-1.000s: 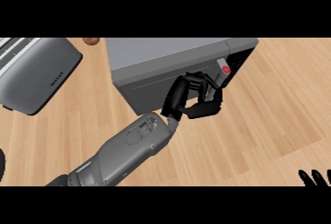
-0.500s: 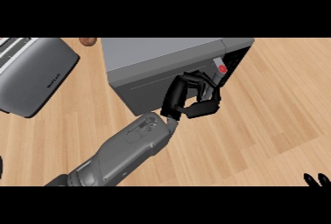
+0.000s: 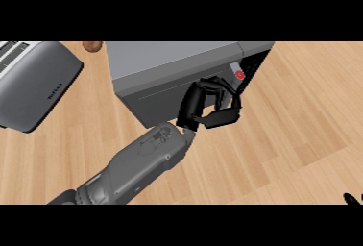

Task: Pick up the milk, place it into the microwave and close the microwave

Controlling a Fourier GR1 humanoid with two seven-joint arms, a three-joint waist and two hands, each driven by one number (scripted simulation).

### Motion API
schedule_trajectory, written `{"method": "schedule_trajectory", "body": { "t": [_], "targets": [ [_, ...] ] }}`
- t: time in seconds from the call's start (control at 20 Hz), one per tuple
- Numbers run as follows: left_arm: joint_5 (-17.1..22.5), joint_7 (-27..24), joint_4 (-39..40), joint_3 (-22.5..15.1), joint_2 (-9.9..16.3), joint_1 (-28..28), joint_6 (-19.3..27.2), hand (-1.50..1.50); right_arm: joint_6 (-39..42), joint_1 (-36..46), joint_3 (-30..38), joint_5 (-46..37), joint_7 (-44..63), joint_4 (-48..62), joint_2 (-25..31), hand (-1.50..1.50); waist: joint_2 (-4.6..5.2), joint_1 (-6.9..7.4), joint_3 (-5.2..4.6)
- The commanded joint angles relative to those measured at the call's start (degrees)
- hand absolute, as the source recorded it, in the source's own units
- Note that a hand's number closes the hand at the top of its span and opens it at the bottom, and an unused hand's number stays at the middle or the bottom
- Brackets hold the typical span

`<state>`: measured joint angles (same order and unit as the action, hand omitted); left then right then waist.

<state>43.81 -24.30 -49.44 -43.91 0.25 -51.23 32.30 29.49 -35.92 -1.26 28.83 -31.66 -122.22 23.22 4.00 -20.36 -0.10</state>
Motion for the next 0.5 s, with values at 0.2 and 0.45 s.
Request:
{"method": "schedule_trajectory", "body": {
  "t": [0.2, 0.45],
  "targets": [
    [2.4, -1.0, 5.0, 1.3, -0.2, -4.5, -1.2, 1.50, 1.9, -1.7, -0.6, 3.6, 0.6, -1.5, 1.0, -1.50, 0.96, -1.08, 0.09],
    [3.3, -1.9, 5.9, 1.0, -0.2, -5.1, -1.1, 1.50, 1.9, -1.6, 0.1, 4.4, 1.4, -2.3, 1.9, -1.50, 1.26, -1.01, 0.08]
  ]
}}
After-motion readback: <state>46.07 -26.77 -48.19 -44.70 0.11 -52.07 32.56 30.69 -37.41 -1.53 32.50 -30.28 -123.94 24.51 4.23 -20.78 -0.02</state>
